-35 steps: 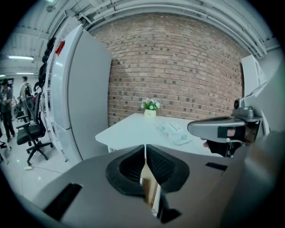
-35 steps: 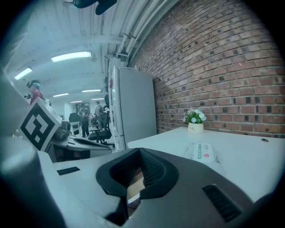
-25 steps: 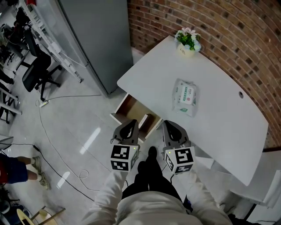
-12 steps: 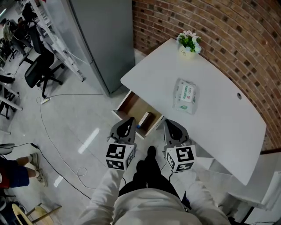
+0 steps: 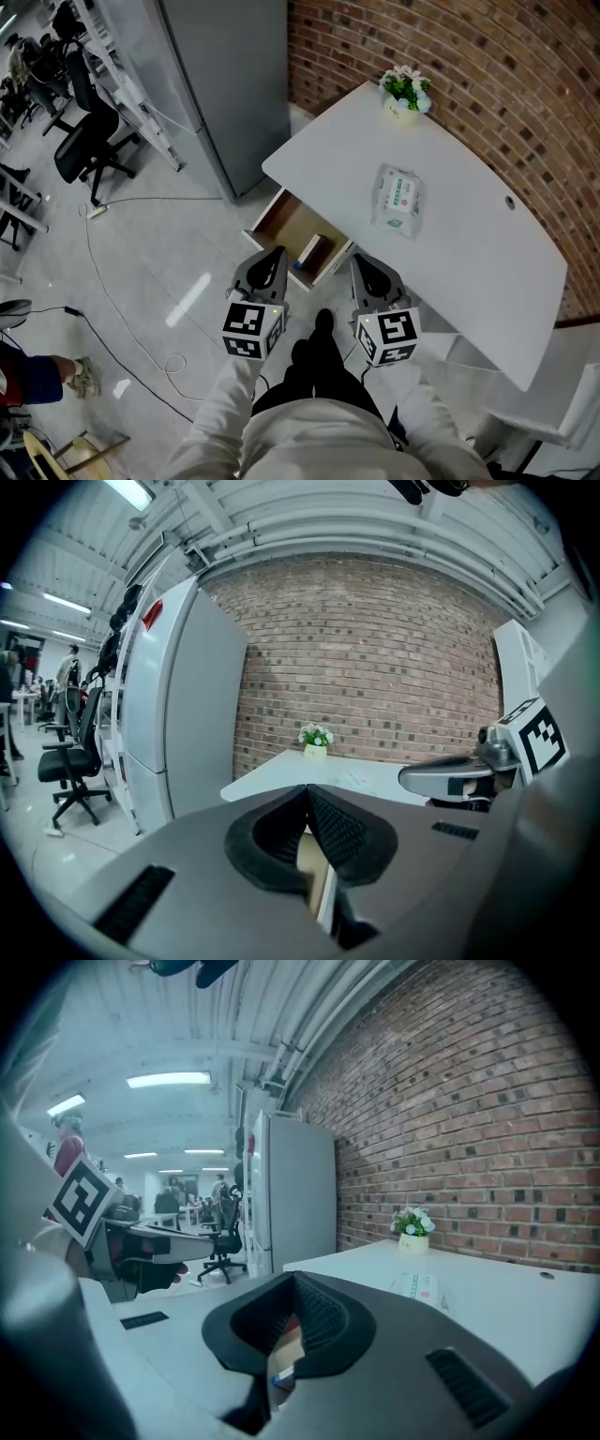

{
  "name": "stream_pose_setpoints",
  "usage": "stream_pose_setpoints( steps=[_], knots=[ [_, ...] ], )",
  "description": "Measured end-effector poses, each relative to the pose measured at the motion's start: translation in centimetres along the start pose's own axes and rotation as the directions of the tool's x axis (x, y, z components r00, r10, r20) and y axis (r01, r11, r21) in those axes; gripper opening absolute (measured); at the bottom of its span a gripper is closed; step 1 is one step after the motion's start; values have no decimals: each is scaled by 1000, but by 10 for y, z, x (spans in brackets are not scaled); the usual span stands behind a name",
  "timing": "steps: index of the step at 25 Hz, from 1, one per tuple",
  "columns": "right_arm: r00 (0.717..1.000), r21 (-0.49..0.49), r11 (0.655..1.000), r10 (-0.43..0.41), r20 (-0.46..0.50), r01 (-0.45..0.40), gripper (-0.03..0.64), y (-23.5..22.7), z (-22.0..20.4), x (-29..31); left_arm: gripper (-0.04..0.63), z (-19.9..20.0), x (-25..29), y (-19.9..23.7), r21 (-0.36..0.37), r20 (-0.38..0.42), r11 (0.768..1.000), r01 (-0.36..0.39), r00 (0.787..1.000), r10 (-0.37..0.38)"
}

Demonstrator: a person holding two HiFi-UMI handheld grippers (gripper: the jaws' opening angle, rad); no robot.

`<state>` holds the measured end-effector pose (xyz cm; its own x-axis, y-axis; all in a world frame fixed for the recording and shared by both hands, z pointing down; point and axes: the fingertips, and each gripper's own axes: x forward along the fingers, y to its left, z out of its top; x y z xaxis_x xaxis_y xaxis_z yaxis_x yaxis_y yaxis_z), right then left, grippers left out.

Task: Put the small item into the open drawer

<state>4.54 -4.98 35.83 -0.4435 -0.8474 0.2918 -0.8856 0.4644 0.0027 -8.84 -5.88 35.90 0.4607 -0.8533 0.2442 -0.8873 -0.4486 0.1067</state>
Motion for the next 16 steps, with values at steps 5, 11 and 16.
stream_pose_setpoints(
  steps=[5, 11, 16],
  knots=[
    [1000, 2, 1000, 2, -11, -2, 26, 10, -5, -2, 17, -3, -9, 2, 2, -7, 1000, 8, 1000, -8],
    [1000, -7, 1000, -2, -9, 2, 26, 11, -2, 0, 17, -1, -6, 6, -4, 3, 1000, 10, 1000, -10],
    [1000, 2, 1000, -9, -14, 10, 26, 10, -6, 1, 17, -5, -1, 8, -19, -2, 1000, 13, 1000, -13]
  ],
)
